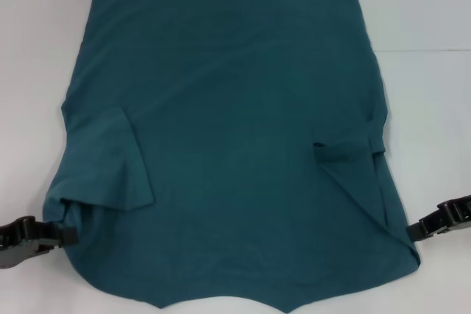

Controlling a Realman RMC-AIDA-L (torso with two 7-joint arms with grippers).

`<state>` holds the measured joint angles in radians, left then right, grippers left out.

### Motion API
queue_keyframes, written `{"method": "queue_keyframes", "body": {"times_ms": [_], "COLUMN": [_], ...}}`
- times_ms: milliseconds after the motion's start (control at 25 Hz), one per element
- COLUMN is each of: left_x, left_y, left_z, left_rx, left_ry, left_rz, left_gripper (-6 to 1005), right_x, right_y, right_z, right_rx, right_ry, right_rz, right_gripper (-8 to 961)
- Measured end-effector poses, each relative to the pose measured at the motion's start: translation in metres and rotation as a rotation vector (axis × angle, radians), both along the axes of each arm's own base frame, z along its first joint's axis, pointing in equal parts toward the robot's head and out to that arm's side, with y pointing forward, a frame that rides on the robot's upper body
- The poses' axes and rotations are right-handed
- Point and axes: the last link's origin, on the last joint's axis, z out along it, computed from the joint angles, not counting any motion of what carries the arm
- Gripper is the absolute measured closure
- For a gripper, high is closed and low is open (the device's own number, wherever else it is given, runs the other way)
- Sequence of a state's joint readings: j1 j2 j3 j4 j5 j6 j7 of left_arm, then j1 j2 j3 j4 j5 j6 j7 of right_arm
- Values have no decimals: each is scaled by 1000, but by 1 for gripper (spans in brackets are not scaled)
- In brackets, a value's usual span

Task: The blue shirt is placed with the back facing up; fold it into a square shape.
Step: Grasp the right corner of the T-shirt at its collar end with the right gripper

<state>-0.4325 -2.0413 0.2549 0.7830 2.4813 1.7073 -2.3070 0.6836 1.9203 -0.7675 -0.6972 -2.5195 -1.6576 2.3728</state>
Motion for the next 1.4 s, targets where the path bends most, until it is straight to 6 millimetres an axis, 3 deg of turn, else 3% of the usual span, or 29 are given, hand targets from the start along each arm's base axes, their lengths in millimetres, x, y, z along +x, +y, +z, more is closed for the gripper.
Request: {"method": "queue_keyframes", "body": {"times_ms": [120,320,760,1400], "left_x": [0,0,0,1], "left_y": [0,1,3,6], "left_z": [-1,-1,-1,-2], "left_rx": [0,4,8,11], "left_ry": [-1,-3,0,0], "left_rz": [3,5,5,8], "left_gripper": [993,992,992,993], "right_x": [3,10,20,12], "right_y": [-1,-5,-7,-1], "right_z": [1,4,5,-13], "right_rx": [10,22,38,37], "right_ry": [3,-1,-39,-45], "right_rz": [-11,-32,-53,-24], "right_gripper": [826,574,335,337]}}
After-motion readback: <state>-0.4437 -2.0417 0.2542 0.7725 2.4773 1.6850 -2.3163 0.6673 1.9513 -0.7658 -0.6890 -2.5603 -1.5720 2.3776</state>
